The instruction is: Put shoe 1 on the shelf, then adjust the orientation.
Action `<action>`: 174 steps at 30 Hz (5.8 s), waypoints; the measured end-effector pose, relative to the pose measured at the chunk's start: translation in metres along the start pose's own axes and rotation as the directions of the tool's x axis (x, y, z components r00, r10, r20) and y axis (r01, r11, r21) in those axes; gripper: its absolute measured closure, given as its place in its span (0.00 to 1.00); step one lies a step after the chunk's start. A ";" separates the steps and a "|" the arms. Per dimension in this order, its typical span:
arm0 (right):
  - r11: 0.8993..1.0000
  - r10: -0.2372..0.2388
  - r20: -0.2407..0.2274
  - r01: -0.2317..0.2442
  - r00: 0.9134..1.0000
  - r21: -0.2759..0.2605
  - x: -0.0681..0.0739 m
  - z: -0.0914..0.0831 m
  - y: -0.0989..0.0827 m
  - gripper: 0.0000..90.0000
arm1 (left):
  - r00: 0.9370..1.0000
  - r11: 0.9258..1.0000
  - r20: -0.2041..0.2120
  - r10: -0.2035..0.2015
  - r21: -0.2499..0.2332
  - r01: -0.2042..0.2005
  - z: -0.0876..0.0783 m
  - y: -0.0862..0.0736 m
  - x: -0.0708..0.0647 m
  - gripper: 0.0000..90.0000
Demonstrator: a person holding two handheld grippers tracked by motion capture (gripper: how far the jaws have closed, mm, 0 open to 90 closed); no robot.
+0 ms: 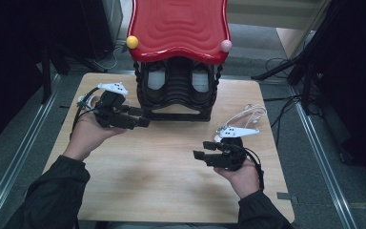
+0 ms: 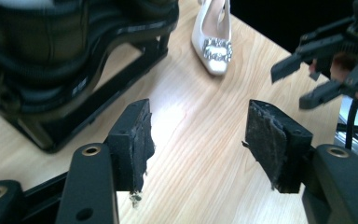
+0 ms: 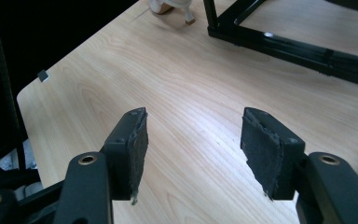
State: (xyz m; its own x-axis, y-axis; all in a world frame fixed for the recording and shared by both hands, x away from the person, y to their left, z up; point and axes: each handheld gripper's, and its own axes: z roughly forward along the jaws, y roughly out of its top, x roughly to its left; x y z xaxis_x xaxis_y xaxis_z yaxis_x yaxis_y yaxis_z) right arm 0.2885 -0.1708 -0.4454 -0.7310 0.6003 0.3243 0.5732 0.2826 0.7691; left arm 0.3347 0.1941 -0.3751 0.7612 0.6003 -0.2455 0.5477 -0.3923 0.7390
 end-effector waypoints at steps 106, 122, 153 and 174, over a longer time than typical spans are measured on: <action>0.997 0.076 0.097 -0.079 0.992 0.026 -0.027 -0.015 -0.030 0.43 | 0.871 0.908 -0.275 -0.406 -0.019 0.418 -0.007 -0.090 0.172 0.99; 0.997 0.064 0.083 -0.067 0.995 0.036 -0.027 -0.008 -0.025 0.43 | 0.826 0.888 -0.348 -0.444 -0.050 0.456 -0.028 -0.105 0.179 0.98; 0.996 0.084 0.120 -0.088 0.989 0.032 -0.027 -0.019 -0.034 0.42 | 0.788 0.868 -0.399 -0.469 -0.046 0.494 -0.012 -0.106 0.192 0.65; 0.995 0.081 0.132 -0.087 0.988 0.041 -0.026 -0.019 -0.038 0.41 | 0.769 0.840 -0.361 -0.528 -0.089 0.535 -0.018 -0.105 0.191 0.96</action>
State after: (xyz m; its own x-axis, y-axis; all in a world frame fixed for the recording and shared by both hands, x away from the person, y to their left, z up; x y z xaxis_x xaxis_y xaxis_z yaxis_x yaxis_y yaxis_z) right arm 0.2792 -0.2111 -0.4725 -0.6270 0.7149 0.3095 0.6493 0.2601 0.7146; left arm 0.4160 0.3621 -0.4883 0.1705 0.9203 -0.3522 0.8364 0.0538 0.5455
